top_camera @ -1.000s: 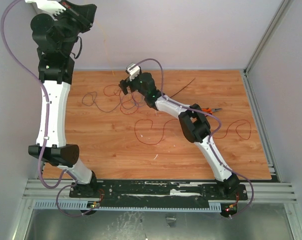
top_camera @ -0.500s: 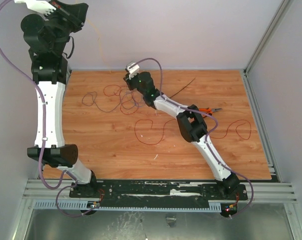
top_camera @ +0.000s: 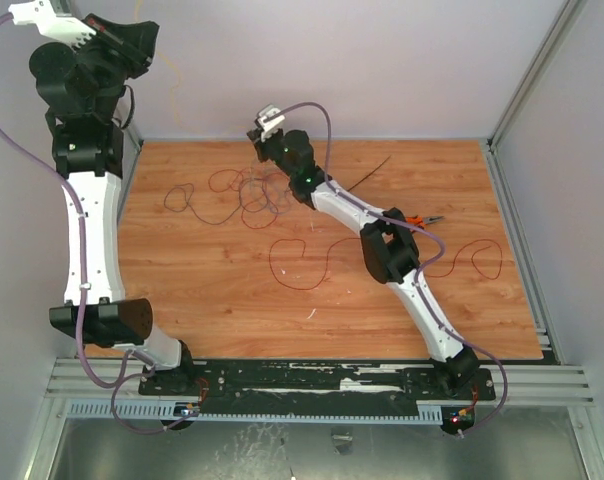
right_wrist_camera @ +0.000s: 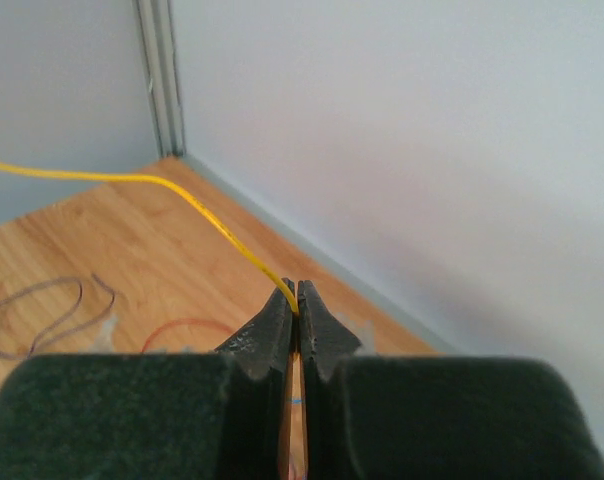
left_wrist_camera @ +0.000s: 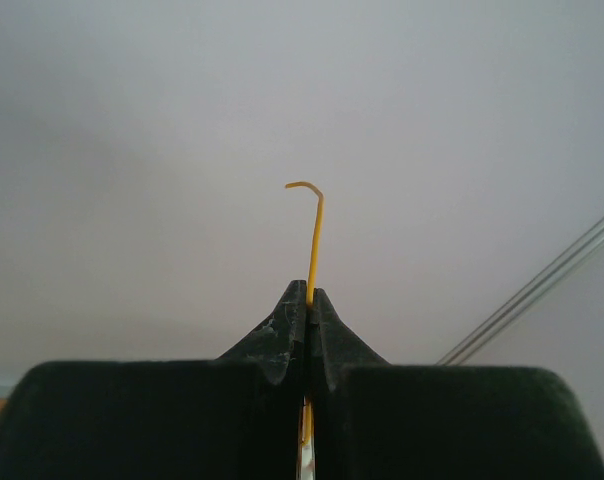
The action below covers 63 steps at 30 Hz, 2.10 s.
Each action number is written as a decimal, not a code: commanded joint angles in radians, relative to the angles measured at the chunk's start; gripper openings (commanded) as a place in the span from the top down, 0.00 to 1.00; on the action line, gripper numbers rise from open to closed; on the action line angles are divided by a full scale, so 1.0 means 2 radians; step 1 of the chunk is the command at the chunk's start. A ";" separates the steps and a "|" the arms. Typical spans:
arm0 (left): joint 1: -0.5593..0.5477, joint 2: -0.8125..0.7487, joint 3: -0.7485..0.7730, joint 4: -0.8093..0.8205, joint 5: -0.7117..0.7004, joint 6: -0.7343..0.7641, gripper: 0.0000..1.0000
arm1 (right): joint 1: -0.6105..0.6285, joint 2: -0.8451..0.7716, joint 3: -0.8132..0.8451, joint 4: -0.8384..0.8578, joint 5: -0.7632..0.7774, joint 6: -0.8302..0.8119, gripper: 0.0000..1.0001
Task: Zip-tie the wires
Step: Pick up the cable at the center of the board.
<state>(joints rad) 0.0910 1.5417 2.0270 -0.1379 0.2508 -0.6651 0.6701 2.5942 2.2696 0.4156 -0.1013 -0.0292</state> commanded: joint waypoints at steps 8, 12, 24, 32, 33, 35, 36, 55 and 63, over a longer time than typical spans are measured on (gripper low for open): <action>0.022 -0.038 -0.049 0.035 0.015 -0.011 1.00 | -0.009 -0.135 0.028 0.094 0.004 -0.024 1.00; 0.028 -0.051 -0.080 0.046 0.013 -0.016 1.00 | -0.010 -0.153 -0.002 0.108 0.013 -0.040 1.00; 0.049 -0.121 -0.202 0.086 0.006 -0.035 1.00 | -0.019 -0.249 -0.130 -0.012 0.071 -0.090 1.00; 0.036 -0.179 -0.353 0.137 0.025 -0.090 1.00 | -0.021 -0.435 -0.318 -0.223 0.149 -0.120 1.00; 0.028 -0.185 -0.369 0.137 0.024 -0.088 1.00 | -0.023 -0.458 -0.344 -0.244 0.161 -0.113 1.00; 0.009 -0.199 -0.402 0.137 0.018 -0.087 1.00 | -0.028 -0.506 -0.392 -0.288 0.179 -0.093 1.00; -0.006 -0.208 -0.420 0.138 0.013 -0.087 1.00 | -0.031 -0.531 -0.422 -0.307 0.186 -0.083 1.00; -0.277 -0.232 -0.648 0.163 -0.118 -0.075 1.00 | -0.087 -0.826 -0.654 -0.532 0.344 0.034 1.00; -0.307 -0.198 -0.697 0.184 -0.153 -0.085 1.00 | -0.112 -0.771 -0.649 -0.557 0.290 0.087 1.00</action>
<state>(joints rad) -0.5190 1.1297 0.6590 0.1677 0.0097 -0.8349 0.4858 1.0008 0.9463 -0.6510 0.5522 0.0463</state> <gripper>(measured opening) 0.023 0.007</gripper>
